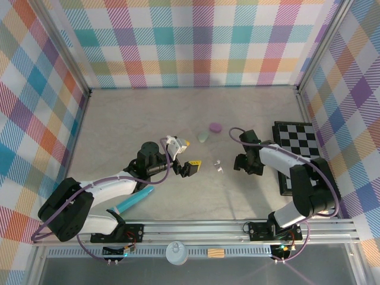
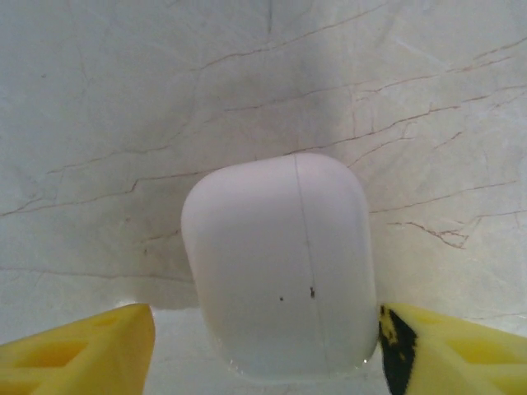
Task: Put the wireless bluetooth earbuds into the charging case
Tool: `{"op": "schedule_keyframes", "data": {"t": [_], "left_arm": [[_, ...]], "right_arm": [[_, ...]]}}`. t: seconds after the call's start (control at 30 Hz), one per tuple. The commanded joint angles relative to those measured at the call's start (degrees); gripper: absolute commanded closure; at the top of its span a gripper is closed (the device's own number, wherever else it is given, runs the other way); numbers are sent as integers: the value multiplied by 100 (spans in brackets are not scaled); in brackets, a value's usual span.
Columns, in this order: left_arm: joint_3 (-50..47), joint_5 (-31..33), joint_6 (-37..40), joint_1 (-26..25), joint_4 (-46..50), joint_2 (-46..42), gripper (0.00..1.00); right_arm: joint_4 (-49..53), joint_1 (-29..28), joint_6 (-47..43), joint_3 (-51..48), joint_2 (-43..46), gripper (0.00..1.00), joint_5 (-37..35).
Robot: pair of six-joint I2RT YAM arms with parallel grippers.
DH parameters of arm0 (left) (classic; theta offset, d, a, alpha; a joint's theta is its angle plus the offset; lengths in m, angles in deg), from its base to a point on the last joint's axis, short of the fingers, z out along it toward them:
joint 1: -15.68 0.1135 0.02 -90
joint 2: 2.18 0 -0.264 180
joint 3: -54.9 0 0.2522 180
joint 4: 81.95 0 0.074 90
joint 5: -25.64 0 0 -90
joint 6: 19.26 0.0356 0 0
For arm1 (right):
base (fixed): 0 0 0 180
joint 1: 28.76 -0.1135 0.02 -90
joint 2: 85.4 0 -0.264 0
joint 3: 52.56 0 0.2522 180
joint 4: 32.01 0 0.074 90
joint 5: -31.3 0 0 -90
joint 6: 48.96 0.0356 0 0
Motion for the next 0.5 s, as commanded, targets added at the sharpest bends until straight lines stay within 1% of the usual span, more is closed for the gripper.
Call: {"op": "schedule_keyframes", "data": {"t": [0.0, 0.13, 0.2, 0.3, 0.37, 0.47], "left_arm": [[112, -85, -15, -80, -136, -77, 0], [109, -87, -30, -80, -153, -85, 0], [109, -95, -75, -79, -205, -85, 0], [96, -105, -135, -80, -206, -121, 0], [96, -89, -147, -80, -176, -173, 0], [82, -58, -150, -80, -98, -239, 0]], "right_arm": [[6, -13, -67, 95, -70, 36, -94], [-87, -5, -119, 33, -148, 42, -50], [-110, -5, -145, 43, -193, 49, -50], [-142, -3, -179, 54, -220, 54, -34], [-173, 2, -202, 65, -230, 61, -24], [-176, 4, -223, 76, -232, 64, -7]]}}
